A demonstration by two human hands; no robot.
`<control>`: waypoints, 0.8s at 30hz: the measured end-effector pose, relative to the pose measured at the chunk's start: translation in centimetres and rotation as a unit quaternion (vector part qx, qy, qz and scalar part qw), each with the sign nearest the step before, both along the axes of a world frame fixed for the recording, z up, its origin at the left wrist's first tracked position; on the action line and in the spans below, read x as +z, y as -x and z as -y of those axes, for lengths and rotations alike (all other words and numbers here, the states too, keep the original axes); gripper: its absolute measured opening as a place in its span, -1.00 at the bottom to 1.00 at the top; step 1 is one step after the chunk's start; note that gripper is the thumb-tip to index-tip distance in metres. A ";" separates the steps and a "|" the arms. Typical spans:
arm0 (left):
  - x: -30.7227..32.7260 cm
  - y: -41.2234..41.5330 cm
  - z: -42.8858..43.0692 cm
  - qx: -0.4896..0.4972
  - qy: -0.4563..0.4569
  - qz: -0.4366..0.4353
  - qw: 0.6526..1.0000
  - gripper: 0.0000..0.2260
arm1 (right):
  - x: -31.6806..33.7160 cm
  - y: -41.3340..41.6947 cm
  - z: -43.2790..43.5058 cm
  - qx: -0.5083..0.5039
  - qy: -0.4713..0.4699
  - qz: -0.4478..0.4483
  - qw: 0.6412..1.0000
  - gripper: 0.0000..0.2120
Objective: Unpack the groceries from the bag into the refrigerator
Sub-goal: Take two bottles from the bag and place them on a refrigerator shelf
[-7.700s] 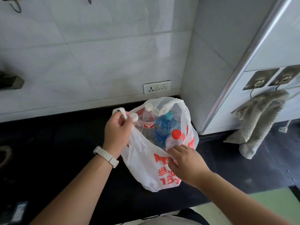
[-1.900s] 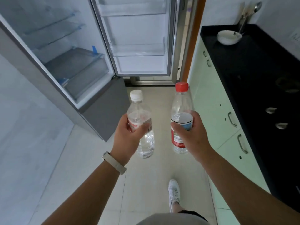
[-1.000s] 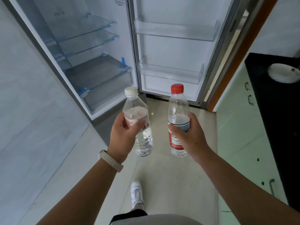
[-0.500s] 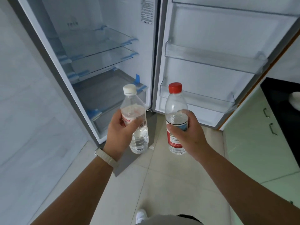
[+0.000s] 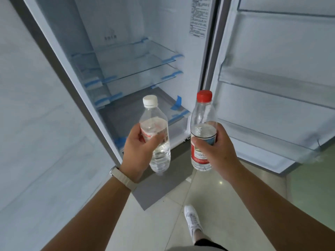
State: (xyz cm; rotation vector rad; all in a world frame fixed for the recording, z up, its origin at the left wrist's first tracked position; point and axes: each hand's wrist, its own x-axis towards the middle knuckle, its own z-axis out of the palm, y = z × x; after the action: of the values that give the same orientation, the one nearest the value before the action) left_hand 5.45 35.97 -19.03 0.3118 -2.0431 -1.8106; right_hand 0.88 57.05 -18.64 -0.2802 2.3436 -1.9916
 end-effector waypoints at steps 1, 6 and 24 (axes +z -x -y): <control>0.1 1.0 0.2 0.012 0.006 0.000 1.000 -0.69 | -0.1 1.4 0.4 0.011 0.006 0.002 1.000 -0.64; 1.6 6.4 0.8 0.062 0.021 -0.008 0.998 -0.66 | 0.4 9.2 2.5 0.072 0.018 -0.013 0.997 -0.62; 10.2 16.9 5.5 0.260 0.043 -0.097 0.960 -0.52 | 7.5 24.7 12.9 0.250 0.123 -0.073 0.958 -0.61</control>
State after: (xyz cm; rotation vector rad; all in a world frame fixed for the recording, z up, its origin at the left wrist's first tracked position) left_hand -11.50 30.48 -8.85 0.5611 -1.6946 -1.3677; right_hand -23.86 44.17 -11.12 -0.9541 1.8317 -2.0372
